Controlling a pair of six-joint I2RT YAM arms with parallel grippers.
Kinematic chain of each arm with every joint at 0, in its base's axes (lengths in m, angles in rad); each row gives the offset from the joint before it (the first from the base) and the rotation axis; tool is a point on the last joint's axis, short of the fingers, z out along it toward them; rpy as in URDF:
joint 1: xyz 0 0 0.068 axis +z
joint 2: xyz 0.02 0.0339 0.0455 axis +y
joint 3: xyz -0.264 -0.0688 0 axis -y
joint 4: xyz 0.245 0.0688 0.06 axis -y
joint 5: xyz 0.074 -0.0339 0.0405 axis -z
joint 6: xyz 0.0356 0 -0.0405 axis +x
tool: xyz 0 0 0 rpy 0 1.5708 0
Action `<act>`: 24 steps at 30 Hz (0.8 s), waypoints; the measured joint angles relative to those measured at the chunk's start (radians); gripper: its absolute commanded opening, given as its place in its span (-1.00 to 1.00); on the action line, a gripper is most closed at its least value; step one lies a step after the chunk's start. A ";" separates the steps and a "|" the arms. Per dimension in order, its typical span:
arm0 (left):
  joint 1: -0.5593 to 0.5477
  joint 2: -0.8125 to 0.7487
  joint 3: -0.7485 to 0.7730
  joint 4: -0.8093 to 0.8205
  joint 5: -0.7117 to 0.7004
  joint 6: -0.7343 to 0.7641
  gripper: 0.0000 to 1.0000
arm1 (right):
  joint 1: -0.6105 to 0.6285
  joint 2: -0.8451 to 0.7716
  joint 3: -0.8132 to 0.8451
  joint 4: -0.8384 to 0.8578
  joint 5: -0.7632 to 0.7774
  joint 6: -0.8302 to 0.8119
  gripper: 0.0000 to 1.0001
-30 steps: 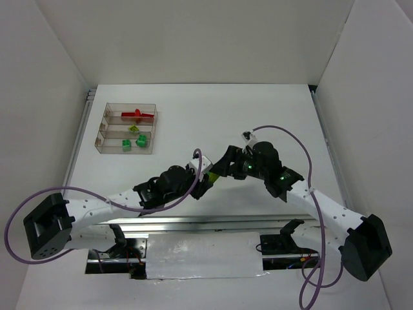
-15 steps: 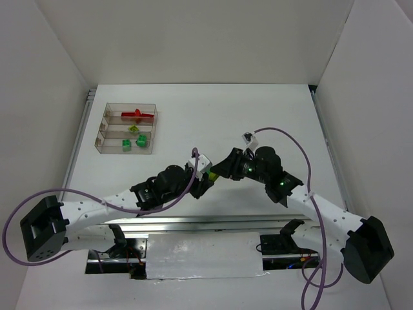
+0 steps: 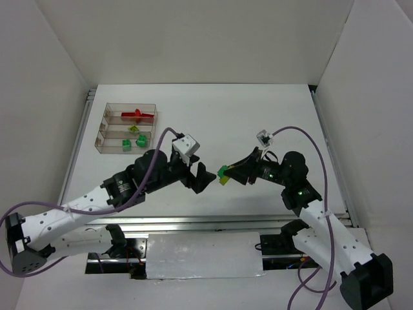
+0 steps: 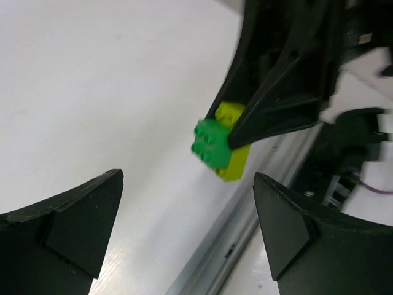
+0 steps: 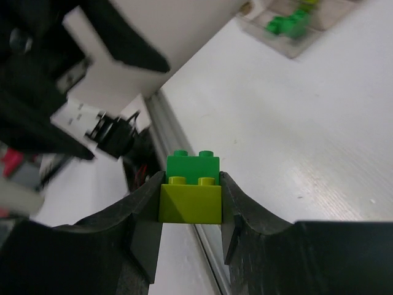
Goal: Sort the legos into containers by color
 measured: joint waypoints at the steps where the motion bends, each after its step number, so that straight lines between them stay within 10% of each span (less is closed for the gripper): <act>1: 0.005 -0.009 0.028 -0.017 0.047 0.003 0.96 | -0.006 -0.017 0.000 0.008 -0.061 -0.023 -1.00; 8: 0.010 -0.004 0.050 -0.035 0.414 0.012 0.77 | -0.010 -0.078 0.023 0.047 -0.393 -0.109 -1.00; 18: 0.010 0.076 0.040 -0.025 0.595 0.005 0.59 | 0.011 -0.075 0.026 0.119 -0.481 -0.098 -1.00; 24: 0.010 0.116 0.040 0.003 0.614 -0.002 0.04 | 0.054 -0.048 0.028 0.120 -0.480 -0.103 -1.00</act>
